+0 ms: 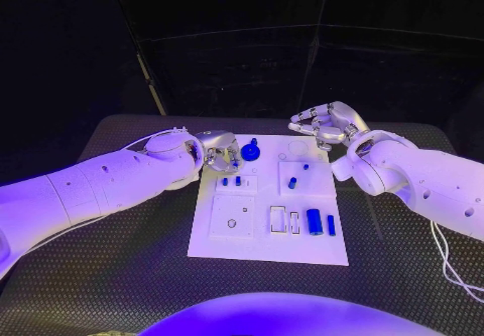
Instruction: Assemble the parts on the task board
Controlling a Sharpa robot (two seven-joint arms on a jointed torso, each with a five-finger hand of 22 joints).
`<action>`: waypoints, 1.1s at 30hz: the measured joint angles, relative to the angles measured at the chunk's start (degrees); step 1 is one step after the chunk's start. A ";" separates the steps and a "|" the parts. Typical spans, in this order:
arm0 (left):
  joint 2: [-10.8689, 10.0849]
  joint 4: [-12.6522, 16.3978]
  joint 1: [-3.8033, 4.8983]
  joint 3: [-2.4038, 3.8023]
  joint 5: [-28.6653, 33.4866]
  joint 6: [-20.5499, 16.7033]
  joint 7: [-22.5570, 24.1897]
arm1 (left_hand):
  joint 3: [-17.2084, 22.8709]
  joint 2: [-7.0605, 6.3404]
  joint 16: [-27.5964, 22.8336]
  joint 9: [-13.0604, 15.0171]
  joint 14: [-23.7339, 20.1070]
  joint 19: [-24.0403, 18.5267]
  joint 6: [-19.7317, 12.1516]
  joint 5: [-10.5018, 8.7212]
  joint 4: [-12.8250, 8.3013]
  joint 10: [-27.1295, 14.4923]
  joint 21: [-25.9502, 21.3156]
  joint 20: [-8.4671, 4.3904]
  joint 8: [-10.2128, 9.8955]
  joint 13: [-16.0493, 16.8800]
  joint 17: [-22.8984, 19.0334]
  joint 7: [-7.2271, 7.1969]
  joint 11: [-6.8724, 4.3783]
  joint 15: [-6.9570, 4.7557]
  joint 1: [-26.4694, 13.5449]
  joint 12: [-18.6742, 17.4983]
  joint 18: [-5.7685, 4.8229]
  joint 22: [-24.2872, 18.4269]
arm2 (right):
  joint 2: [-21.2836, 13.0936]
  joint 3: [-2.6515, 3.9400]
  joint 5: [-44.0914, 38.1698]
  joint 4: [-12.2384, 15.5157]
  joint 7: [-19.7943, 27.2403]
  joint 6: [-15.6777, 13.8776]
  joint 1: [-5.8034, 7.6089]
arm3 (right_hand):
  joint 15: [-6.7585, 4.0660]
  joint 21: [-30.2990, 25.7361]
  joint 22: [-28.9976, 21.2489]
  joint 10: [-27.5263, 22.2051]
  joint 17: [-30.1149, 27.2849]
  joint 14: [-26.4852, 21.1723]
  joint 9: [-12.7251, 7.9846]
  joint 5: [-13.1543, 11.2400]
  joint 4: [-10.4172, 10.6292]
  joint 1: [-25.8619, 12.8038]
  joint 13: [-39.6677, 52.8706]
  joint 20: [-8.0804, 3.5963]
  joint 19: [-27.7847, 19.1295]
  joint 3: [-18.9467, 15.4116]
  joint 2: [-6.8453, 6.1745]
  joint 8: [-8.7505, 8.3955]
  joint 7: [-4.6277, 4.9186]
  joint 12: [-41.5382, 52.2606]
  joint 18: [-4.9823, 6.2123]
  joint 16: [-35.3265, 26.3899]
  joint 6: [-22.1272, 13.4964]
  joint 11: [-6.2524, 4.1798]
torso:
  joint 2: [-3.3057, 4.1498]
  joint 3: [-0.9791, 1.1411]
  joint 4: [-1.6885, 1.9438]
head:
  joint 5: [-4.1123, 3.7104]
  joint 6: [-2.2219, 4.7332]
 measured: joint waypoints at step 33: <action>0.08 -0.73 -0.07 -0.02 0.27 1.56 -0.40 | 0.31 -3.04 -0.23 -1.99 0.00 0.00 -6.39 0.03 0.64 -4.02 -1.34 0.41 -3.95 -0.11 -1.95 -0.24 1.34 0.42 -3.04 -5.43 0.00 -0.01 | -0.24 0.00 -0.01 0.05 -0.02 0.01 0.00 | 0.00 0.00 0.00 0.00 0.03 0.00 0.00 -0.04 0.00 0.00 -0.01 0.00 0.00 0.00 0.00 0.00 0.00 0.00 0.00 0.00 0.00 0.00 | -0.07 -0.06 0.10 | 0.01 0.18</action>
